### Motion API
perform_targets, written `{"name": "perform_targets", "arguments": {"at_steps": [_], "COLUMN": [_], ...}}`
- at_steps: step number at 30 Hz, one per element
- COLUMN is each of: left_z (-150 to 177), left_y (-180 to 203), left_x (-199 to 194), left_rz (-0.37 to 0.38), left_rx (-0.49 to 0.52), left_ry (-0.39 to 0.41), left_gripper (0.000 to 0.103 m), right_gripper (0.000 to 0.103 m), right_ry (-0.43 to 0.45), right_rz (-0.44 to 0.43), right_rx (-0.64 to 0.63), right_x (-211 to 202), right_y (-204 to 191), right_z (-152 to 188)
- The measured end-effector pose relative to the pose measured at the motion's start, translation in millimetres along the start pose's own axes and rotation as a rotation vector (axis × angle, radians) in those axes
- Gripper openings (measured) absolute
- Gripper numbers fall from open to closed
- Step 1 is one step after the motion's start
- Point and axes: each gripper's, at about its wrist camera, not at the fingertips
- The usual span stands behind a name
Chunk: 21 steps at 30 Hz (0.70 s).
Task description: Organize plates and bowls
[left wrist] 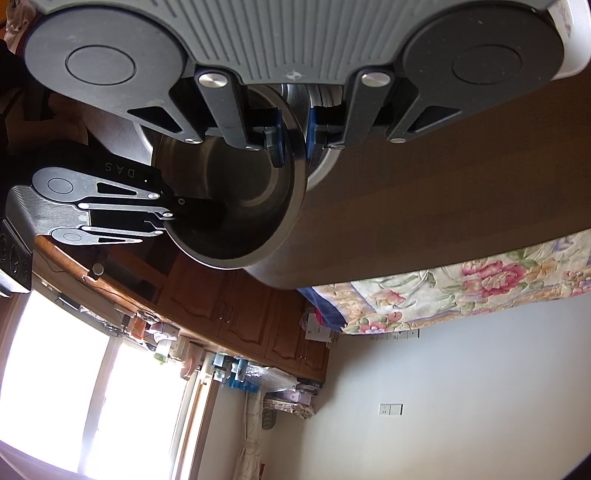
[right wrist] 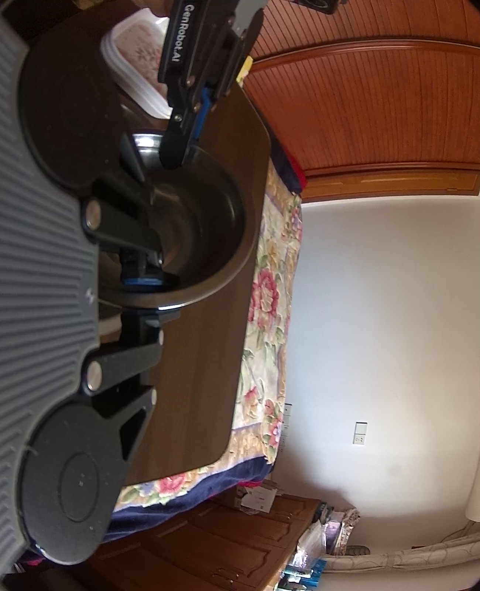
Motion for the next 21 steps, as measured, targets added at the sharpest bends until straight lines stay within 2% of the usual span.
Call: {"name": "perform_targets", "arguments": {"at_steps": [21], "left_z": [18], "left_y": [-3], "left_x": [11], "left_rz": [-0.01], "left_rx": [-0.006], "left_ry": [-0.034], "left_gripper": [0.012], "right_gripper": [0.014], "right_ry": [-0.028], "right_rz": [-0.015], "right_rx": [0.001], "right_x": [4], "right_y": [-8], "right_z": [19]}}
Point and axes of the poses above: each gripper's, at about its wrist camera, not at the fingertips, and x roughly the way its jaws point, y to its right, z to its underside
